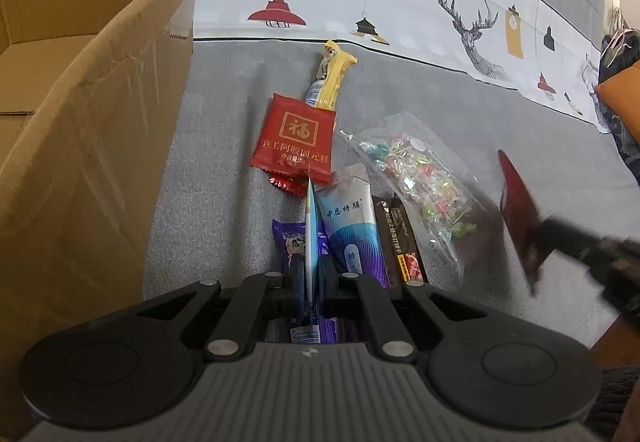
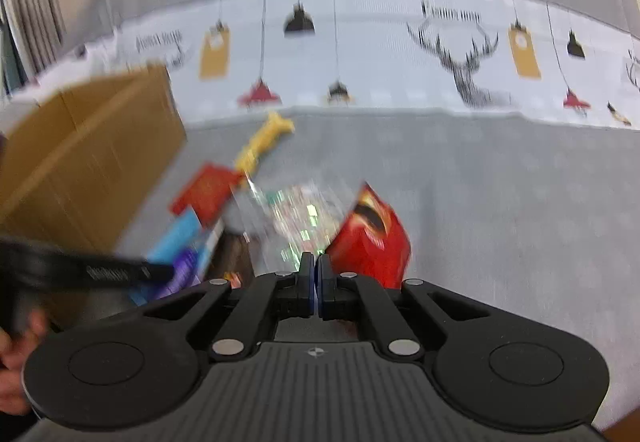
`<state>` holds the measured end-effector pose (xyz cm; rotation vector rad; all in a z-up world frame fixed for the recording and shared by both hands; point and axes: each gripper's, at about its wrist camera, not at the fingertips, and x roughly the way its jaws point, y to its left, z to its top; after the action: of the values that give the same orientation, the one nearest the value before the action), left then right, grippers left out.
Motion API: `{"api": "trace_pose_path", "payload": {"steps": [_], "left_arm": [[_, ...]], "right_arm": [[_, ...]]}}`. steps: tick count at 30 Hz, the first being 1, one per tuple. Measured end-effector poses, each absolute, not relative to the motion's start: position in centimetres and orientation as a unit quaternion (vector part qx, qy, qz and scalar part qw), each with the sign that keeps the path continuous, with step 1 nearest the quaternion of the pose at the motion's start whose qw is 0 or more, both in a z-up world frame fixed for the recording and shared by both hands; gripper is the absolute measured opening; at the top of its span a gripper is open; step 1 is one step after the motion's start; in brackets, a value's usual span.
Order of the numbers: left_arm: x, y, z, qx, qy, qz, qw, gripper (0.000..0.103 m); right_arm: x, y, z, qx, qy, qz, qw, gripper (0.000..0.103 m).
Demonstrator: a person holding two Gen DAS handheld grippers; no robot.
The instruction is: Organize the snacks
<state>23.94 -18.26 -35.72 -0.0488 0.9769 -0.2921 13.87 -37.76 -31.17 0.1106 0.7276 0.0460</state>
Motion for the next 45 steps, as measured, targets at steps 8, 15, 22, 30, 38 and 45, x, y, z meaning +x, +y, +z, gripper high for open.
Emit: {"api": "trace_pose_path", "payload": {"steps": [8,15,22,30,38,45], "left_arm": [[23.6,-18.1,-35.6,-0.019,0.469,-0.137,0.872,0.007],[23.9,-18.2,-35.7,-0.02,0.472,-0.135,0.871,0.007],[23.8,-18.3,-35.8,-0.014,0.47,-0.133,0.873,0.007],[24.4,-17.9,-36.1,-0.022,0.478,-0.121,0.87,0.022],[25.0,-17.7,-36.5,-0.03,0.492,-0.125,0.861,0.034],[25.3,-17.6,-36.5,-0.04,0.496,-0.136,0.857,0.021]], "right_arm": [[12.2,-38.2,-29.5,0.094,0.334,0.049,0.937,0.0],[11.1,-36.5,-29.9,0.002,0.334,0.01,0.942,0.001],[11.9,-39.6,-30.5,0.025,0.347,-0.057,0.936,0.001],[14.2,-41.9,-33.0,0.063,0.393,-0.083,0.914,0.02],[15.3,-40.5,-34.3,0.069,0.419,-0.036,0.905,0.096],[16.7,-39.7,-37.0,0.073,0.458,-0.029,0.885,0.074]]}}
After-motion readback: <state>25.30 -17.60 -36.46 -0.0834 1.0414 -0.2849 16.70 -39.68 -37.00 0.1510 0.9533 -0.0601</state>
